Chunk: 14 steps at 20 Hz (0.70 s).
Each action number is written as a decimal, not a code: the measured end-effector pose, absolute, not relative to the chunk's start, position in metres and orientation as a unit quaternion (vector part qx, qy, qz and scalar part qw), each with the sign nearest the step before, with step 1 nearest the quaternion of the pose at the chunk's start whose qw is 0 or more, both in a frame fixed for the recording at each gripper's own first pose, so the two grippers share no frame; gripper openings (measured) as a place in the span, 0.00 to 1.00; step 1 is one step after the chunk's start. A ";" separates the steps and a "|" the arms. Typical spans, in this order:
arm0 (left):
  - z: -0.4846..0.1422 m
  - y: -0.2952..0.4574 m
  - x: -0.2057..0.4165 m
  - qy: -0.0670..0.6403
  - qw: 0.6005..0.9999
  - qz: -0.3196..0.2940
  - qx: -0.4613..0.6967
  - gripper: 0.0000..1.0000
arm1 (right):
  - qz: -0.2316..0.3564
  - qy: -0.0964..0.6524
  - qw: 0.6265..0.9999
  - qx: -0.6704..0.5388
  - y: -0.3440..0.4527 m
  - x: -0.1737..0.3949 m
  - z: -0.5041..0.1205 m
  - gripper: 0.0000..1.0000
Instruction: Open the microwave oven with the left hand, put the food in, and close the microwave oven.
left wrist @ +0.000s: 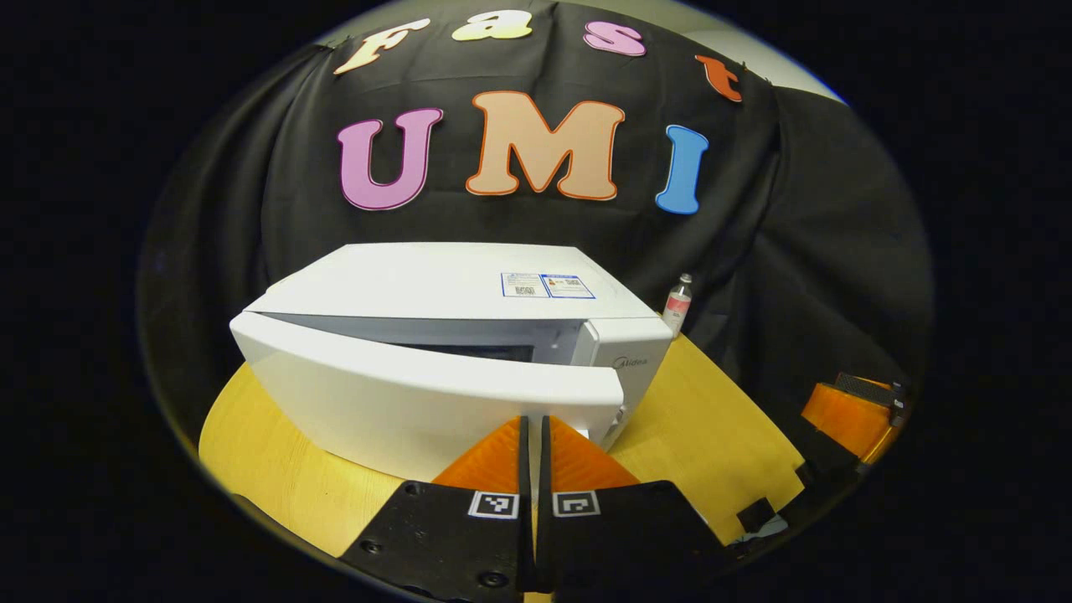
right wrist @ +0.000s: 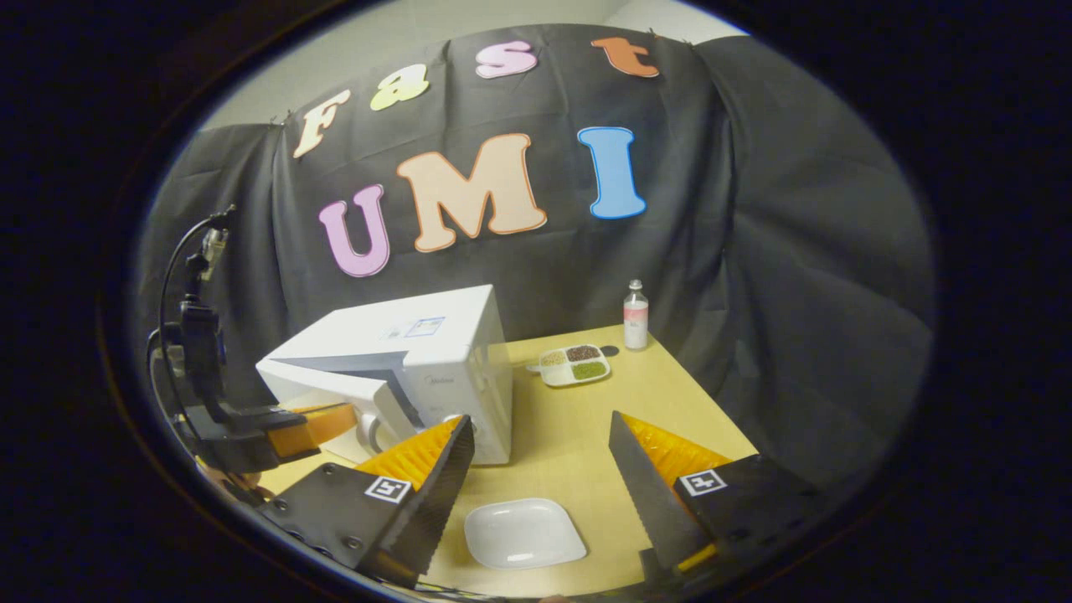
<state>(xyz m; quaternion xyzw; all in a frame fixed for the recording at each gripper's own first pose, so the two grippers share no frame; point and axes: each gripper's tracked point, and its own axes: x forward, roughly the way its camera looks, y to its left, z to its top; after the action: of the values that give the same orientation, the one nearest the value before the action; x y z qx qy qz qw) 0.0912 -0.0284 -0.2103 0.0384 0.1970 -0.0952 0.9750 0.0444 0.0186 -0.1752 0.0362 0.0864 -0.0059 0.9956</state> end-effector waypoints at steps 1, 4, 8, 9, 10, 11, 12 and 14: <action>-0.211 -0.029 0.094 0.196 0.976 -0.093 0.038 0.00 | -0.005 0.085 0.996 0.035 0.018 0.045 -0.175 0.92; -0.210 -0.031 0.102 0.193 0.977 -0.088 0.031 0.01 | -0.002 0.084 0.996 0.034 0.017 0.044 -0.175 0.92; -0.210 -0.033 0.110 0.191 0.977 -0.087 0.033 0.00 | 0.002 0.078 0.996 0.031 0.017 0.045 -0.171 0.92; -0.209 -0.034 0.112 0.189 0.977 -0.088 0.034 0.01 | 0.003 0.077 0.997 0.031 0.016 0.046 -0.171 0.92; -0.209 -0.035 0.115 0.188 0.978 -0.088 0.035 0.00 | 0.002 0.078 0.997 0.030 0.015 0.047 -0.171 0.92; -0.210 -0.035 0.118 0.188 0.978 -0.088 0.034 0.01 | 0.001 0.078 0.996 0.029 0.014 0.047 -0.172 0.92; -0.209 -0.036 0.120 0.187 0.978 -0.088 0.033 0.01 | 0.000 0.078 0.997 0.029 0.013 0.047 -0.171 0.92; -0.207 -0.038 0.124 0.185 0.978 -0.089 0.030 0.00 | -0.003 0.074 0.997 0.025 0.011 0.046 -0.169 0.92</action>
<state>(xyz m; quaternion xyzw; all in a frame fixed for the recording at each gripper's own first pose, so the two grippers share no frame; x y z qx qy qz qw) 0.1245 -0.0384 -0.2067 0.0302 0.1847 -0.0885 0.9783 0.0459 0.0109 -0.1686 0.0251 0.0740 -0.0029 0.9969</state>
